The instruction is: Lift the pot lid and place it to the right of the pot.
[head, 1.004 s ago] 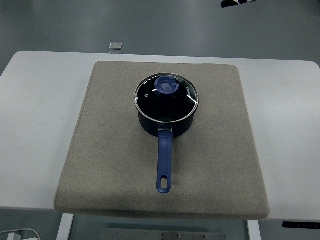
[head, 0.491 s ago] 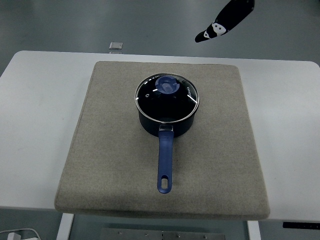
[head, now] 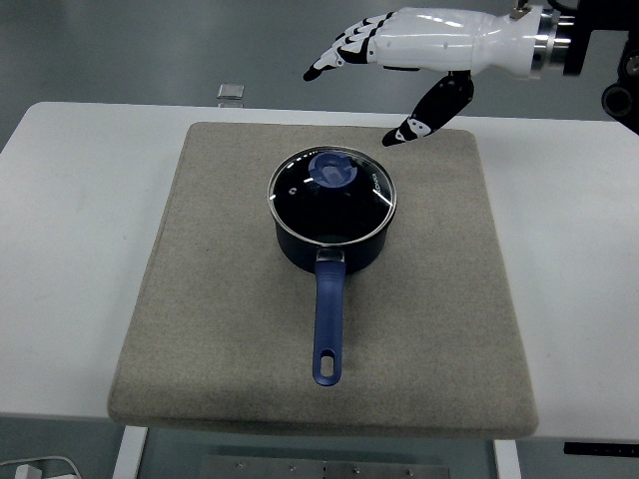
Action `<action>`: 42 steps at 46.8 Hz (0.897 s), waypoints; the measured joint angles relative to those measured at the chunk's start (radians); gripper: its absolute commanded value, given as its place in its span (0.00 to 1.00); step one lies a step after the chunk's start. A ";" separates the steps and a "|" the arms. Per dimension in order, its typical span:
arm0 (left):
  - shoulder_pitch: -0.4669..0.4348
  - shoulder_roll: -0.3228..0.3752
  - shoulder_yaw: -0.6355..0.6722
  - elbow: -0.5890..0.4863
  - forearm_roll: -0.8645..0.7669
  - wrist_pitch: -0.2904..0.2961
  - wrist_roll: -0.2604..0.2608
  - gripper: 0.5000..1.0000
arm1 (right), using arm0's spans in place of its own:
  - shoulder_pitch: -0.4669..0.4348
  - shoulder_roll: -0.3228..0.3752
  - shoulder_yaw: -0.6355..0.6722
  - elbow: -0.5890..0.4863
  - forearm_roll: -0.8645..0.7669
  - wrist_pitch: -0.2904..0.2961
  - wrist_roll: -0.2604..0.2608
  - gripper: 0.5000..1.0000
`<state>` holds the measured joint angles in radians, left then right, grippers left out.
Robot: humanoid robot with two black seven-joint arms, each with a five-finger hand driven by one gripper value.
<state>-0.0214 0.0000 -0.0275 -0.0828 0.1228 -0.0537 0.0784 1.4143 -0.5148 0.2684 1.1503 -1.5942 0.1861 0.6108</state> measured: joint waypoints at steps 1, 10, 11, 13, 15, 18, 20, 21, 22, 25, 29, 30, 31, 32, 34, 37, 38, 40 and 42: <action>0.000 0.000 0.000 0.000 0.000 0.000 0.000 1.00 | -0.001 0.001 -0.007 0.000 -0.001 -0.011 0.000 0.87; 0.000 0.000 0.000 0.000 0.000 0.000 0.000 1.00 | -0.023 0.026 -0.083 -0.002 -0.008 -0.112 0.000 0.87; 0.000 0.000 0.000 0.000 0.000 0.000 0.000 1.00 | -0.026 0.026 -0.088 -0.002 -0.009 -0.119 0.000 0.87; 0.000 0.000 0.000 0.000 0.000 0.000 0.000 1.00 | -0.034 0.028 -0.094 -0.003 -0.010 -0.132 0.000 0.87; 0.000 0.000 0.000 0.000 0.000 0.000 0.000 1.00 | -0.040 0.029 -0.097 -0.005 -0.010 -0.139 0.000 0.87; 0.000 0.000 0.000 0.000 0.000 0.000 0.000 1.00 | -0.048 0.036 -0.098 -0.008 -0.011 -0.148 0.000 0.87; 0.000 0.000 0.000 0.000 0.000 0.000 0.000 1.00 | -0.052 0.043 -0.098 -0.014 -0.012 -0.157 0.001 0.87; 0.000 0.000 0.000 0.000 0.000 0.000 0.000 1.00 | -0.053 0.047 -0.098 -0.018 -0.012 -0.161 0.000 0.87; 0.000 0.000 0.000 0.000 0.000 0.000 0.000 1.00 | -0.056 0.051 -0.099 -0.022 -0.014 -0.165 0.000 0.87; 0.000 0.000 0.000 0.000 0.000 0.000 0.000 1.00 | -0.062 0.058 -0.099 -0.032 -0.024 -0.178 0.000 0.87; 0.000 0.000 0.000 0.000 0.000 0.000 0.000 1.00 | -0.072 0.065 -0.099 -0.037 -0.037 -0.198 0.001 0.87; 0.000 0.000 0.000 0.000 0.000 0.000 0.000 1.00 | -0.075 0.067 -0.099 -0.038 -0.040 -0.202 0.000 0.87; 0.000 0.000 0.000 0.000 0.000 0.000 0.000 1.00 | -0.078 0.069 -0.100 -0.039 -0.044 -0.205 0.000 0.87; 0.000 0.000 0.000 0.000 0.000 0.000 0.000 1.00 | -0.081 0.071 -0.100 -0.041 -0.047 -0.208 0.000 0.87; 0.000 0.000 0.000 0.000 0.000 0.000 0.000 1.00 | -0.087 0.076 -0.100 -0.044 -0.049 -0.212 0.000 0.87; 0.000 0.000 0.000 0.000 0.000 0.000 0.000 1.00 | -0.095 0.085 -0.100 -0.050 -0.051 -0.221 0.000 0.87; 0.000 0.000 0.000 0.000 0.000 0.000 0.000 1.00 | -0.097 0.089 -0.100 -0.051 -0.053 -0.226 0.000 0.87; 0.000 0.000 0.000 0.000 0.000 0.000 0.000 1.00 | -0.102 0.092 -0.100 -0.056 -0.056 -0.233 0.000 0.87; 0.000 0.000 0.000 0.000 0.000 0.000 0.000 1.00 | -0.108 0.093 -0.100 -0.063 -0.068 -0.248 0.000 0.87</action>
<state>-0.0214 0.0000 -0.0276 -0.0828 0.1227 -0.0537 0.0783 1.3064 -0.4214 0.1686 1.0877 -1.6620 -0.0617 0.6107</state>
